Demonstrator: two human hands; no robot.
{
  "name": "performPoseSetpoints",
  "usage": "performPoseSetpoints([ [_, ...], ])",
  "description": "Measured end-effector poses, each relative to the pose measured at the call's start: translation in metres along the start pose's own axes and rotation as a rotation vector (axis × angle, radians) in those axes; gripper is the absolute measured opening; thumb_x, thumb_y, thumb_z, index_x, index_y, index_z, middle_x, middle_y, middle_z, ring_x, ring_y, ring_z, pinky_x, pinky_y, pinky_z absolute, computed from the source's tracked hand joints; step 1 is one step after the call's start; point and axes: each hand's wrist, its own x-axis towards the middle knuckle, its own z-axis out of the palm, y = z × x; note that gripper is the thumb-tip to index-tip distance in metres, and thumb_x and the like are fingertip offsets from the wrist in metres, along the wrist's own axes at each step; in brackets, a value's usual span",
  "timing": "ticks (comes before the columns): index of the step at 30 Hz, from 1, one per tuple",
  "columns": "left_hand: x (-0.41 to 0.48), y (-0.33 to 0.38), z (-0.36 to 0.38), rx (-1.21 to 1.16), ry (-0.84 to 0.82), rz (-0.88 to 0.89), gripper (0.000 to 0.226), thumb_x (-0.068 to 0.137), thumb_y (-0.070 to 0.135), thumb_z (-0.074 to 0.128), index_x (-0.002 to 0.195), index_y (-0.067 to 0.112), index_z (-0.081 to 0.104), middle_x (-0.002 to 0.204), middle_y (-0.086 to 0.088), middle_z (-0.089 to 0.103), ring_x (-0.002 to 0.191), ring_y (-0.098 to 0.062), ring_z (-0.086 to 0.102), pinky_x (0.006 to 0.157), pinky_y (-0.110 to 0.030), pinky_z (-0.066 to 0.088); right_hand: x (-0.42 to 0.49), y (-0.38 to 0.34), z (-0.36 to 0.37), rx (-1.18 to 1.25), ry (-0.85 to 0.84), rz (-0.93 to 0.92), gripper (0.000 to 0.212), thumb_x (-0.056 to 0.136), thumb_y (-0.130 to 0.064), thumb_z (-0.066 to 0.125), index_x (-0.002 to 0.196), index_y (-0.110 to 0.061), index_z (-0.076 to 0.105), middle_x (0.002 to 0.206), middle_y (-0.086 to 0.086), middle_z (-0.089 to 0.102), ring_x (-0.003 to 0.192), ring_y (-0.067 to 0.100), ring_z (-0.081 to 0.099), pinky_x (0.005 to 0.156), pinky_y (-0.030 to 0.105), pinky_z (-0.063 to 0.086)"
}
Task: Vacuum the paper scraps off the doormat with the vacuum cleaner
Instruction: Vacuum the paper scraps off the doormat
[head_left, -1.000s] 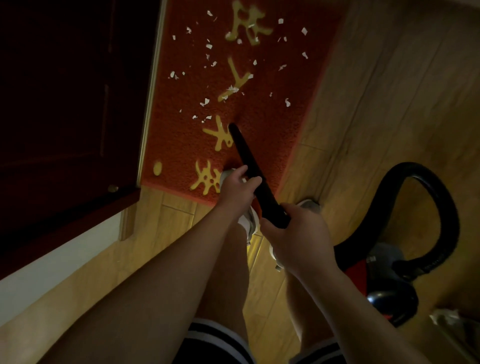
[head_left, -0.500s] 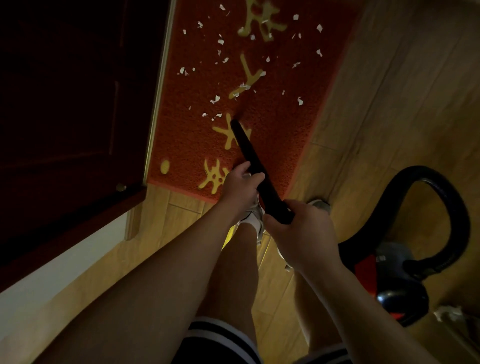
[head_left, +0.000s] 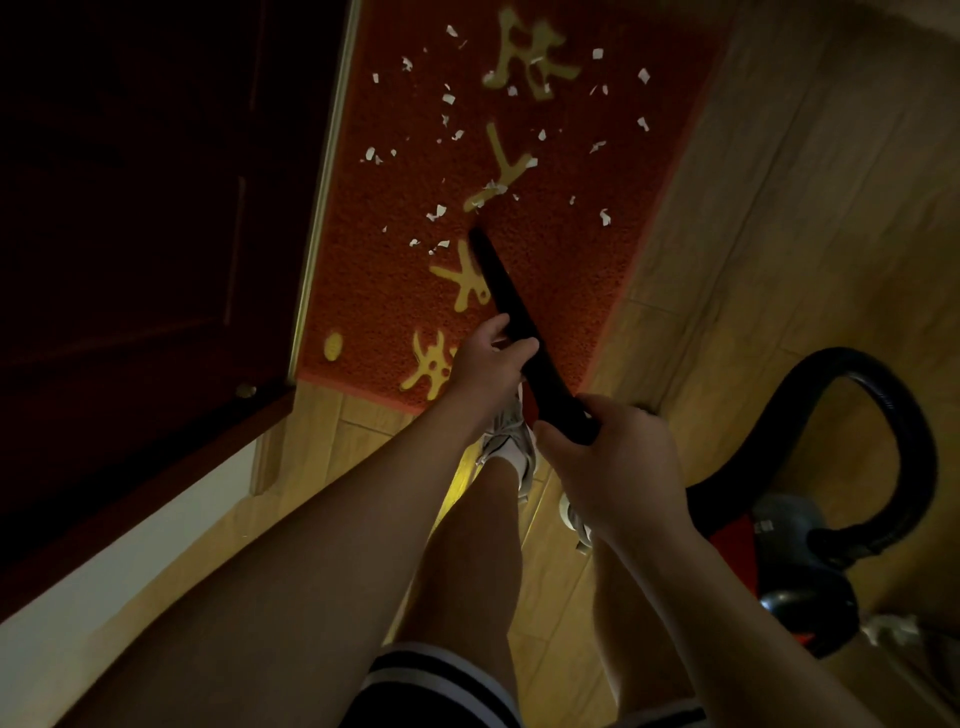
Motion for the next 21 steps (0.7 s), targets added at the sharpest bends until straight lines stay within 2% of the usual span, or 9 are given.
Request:
performPoseSetpoints([
  [3, 0.006, 0.006, -0.003, -0.017, -0.026, -0.005, 0.062, 0.099, 0.02, 0.063, 0.156, 0.015, 0.038, 0.147, -0.012, 0.052, 0.13, -0.028, 0.057, 0.107, -0.047, 0.051, 0.004, -0.007, 0.001, 0.009, -0.001, 0.01, 0.015, 0.086, -0.035, 0.07, 0.083, -0.02, 0.071, 0.05, -0.003, 0.058, 0.04, 0.013, 0.053, 0.041, 0.03, 0.04],
  [7, 0.012, 0.012, -0.009, -0.013, -0.039, 0.002, 0.061, 0.1, 0.02, 0.063, 0.156, 0.013, 0.038, 0.146, -0.012, 0.052, 0.131, -0.028, 0.056, 0.109, -0.044, 0.05, 0.01, -0.017, 0.001, 0.008, -0.015, 0.036, 0.017, 0.086, -0.036, 0.069, 0.085, -0.019, 0.071, 0.054, 0.0, 0.062, 0.045, 0.019, 0.058, 0.045, 0.038, 0.048],
  [10, 0.013, 0.012, -0.012, -0.015, -0.042, 0.002, 0.061, 0.099, 0.022, 0.064, 0.155, 0.014, 0.04, 0.146, -0.012, 0.053, 0.131, -0.027, 0.056, 0.109, -0.044, 0.05, 0.01, -0.023, 0.0, -0.049, -0.011, 0.04, 0.019, 0.087, -0.038, 0.067, 0.083, -0.02, 0.071, 0.055, -0.001, 0.061, 0.047, 0.016, 0.058, 0.044, 0.034, 0.044],
  [12, 0.012, 0.013, -0.013, -0.026, -0.036, 0.002, 0.061, 0.098, 0.022, 0.064, 0.154, 0.014, 0.041, 0.145, -0.012, 0.053, 0.13, -0.026, 0.056, 0.109, -0.045, 0.05, 0.009, -0.026, -0.001, -0.055, -0.021, 0.047, 0.019, 0.088, -0.038, 0.067, 0.085, -0.02, 0.07, 0.056, -0.001, 0.063, 0.048, 0.016, 0.059, 0.045, 0.036, 0.047],
  [17, 0.012, 0.016, -0.008, -0.03, -0.009, 0.004, 0.078, 0.08, 0.038, 0.068, 0.151, 0.017, 0.046, 0.141, -0.009, 0.058, 0.126, -0.025, 0.059, 0.107, -0.047, 0.051, 0.009, -0.027, -0.007, -0.012, -0.035, 0.043, 0.014, 0.089, -0.036, 0.068, 0.091, -0.022, 0.071, 0.06, -0.002, 0.066, 0.047, 0.012, 0.059, 0.045, 0.036, 0.047],
  [21, 0.013, 0.018, -0.005, -0.058, 0.018, 0.015, 0.065, 0.09, 0.029, 0.068, 0.15, 0.016, 0.047, 0.142, -0.01, 0.057, 0.125, -0.025, 0.06, 0.106, -0.048, 0.052, 0.014, -0.03, -0.014, -0.037, -0.05, 0.032, 0.014, 0.089, -0.036, 0.068, 0.096, -0.024, 0.072, 0.06, -0.005, 0.065, 0.049, 0.011, 0.06, 0.044, 0.032, 0.047],
])
